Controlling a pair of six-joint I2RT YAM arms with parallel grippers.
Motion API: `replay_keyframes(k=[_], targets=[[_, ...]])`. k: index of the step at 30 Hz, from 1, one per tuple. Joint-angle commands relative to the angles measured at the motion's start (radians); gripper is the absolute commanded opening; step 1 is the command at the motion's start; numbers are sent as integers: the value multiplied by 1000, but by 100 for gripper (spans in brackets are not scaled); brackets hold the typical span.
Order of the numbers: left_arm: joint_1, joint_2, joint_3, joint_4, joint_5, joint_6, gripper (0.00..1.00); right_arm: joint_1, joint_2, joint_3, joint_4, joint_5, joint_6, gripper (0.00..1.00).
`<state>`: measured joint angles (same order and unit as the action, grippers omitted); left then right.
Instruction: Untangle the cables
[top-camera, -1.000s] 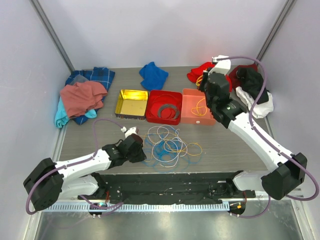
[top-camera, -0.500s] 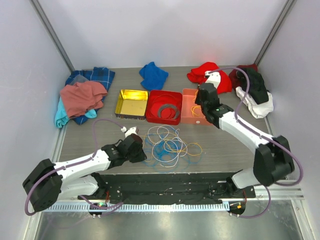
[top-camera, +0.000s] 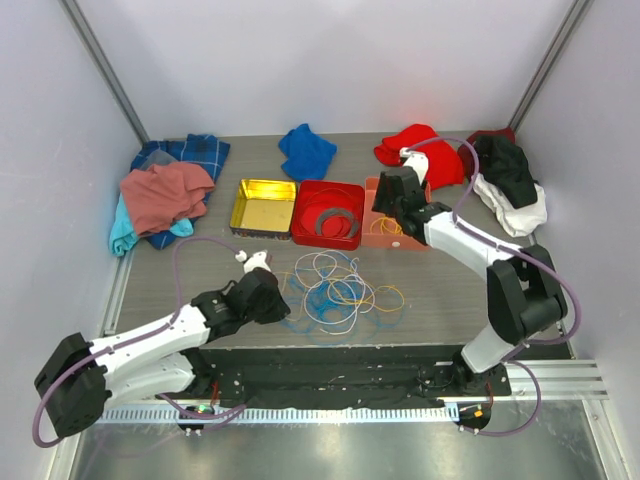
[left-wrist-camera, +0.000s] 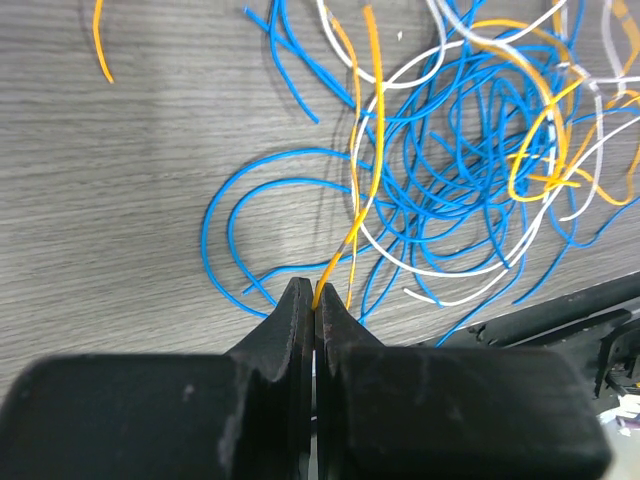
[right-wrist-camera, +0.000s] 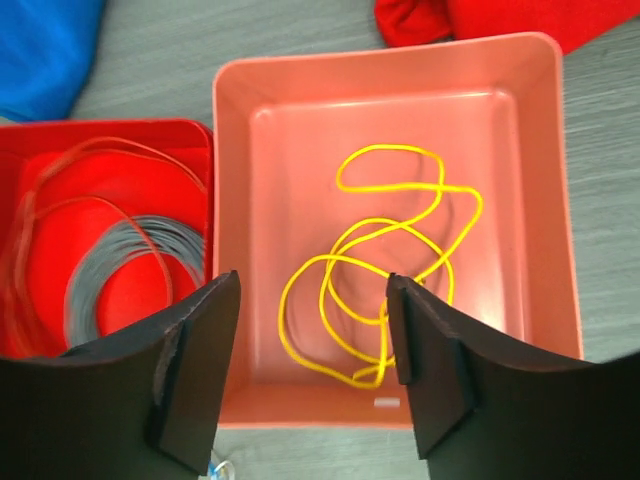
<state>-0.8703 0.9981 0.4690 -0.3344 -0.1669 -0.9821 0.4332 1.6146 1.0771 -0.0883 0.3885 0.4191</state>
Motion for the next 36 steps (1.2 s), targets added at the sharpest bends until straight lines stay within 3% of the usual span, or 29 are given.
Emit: replay_keyframes(k=[1, 9, 15, 20, 23, 29, 36], targets=[[-2, -50, 13, -18, -57, 26, 0, 18, -168, 69, -50, 73, 63, 70], [-1, -46, 71, -41, -94, 42, 0, 47, -437, -28, -79, 73, 75, 71], [-1, -85, 186, -91, -164, 86, 0, 111, -625, -166, -31, -190, 50, 65], [-1, -205, 321, -37, -209, 174, 0, 312, -625, -232, -31, -228, 35, 65], [-1, -181, 550, -46, -198, 265, 0, 369, -608, -246, 2, -229, 26, 65], [-1, -92, 862, -94, -178, 433, 0, 397, -613, -223, 35, -243, 6, 66], [1, 3, 1017, -150, -189, 514, 0, 452, -602, -220, 82, -261, 1, 66]])
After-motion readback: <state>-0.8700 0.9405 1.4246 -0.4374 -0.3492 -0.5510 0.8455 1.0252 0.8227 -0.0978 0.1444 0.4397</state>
